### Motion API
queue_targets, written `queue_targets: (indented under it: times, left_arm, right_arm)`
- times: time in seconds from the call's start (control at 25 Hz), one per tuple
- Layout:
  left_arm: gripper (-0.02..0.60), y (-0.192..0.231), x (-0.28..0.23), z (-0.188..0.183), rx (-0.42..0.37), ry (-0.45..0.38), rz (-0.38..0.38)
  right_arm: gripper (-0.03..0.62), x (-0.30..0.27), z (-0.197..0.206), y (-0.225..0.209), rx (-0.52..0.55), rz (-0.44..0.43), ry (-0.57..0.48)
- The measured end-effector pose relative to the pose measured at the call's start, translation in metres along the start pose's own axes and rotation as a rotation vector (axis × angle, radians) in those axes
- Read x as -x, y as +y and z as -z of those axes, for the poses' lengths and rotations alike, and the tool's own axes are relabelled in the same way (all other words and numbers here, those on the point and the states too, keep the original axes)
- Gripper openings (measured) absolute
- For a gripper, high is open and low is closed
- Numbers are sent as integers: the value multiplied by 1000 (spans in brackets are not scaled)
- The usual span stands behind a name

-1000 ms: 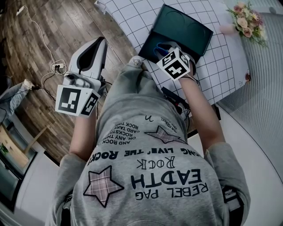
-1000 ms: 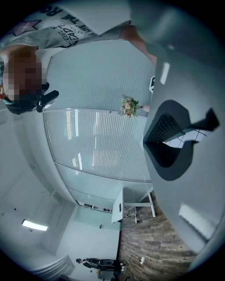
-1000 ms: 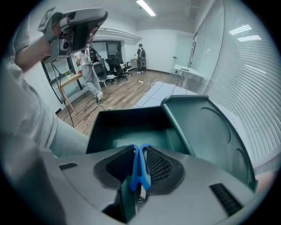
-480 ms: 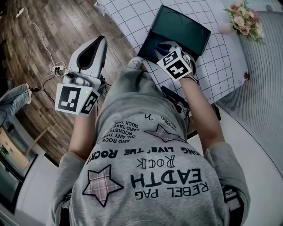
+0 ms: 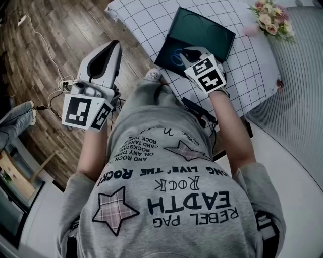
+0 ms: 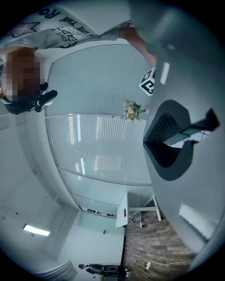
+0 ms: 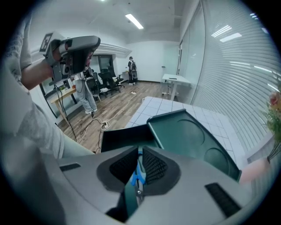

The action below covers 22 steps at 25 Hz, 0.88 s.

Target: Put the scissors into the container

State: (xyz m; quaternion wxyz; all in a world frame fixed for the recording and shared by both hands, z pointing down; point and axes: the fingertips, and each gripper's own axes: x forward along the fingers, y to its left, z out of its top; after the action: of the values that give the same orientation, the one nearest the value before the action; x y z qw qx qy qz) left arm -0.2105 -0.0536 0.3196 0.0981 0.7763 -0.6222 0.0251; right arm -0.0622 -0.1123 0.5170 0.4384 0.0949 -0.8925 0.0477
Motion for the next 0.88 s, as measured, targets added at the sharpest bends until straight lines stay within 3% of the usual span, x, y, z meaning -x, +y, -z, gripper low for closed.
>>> queue_targets:
  times: [0.36, 0.88]
  left_arm:
    - [2, -9, -1, -7, -16, -12, 29]
    - [2, -19, -7, -26, -45, -39, 75]
  right_arm:
    - [28, 35, -17, -6, -62, 45, -94]
    - [21, 124, -48, -17, -145, 196, -292]
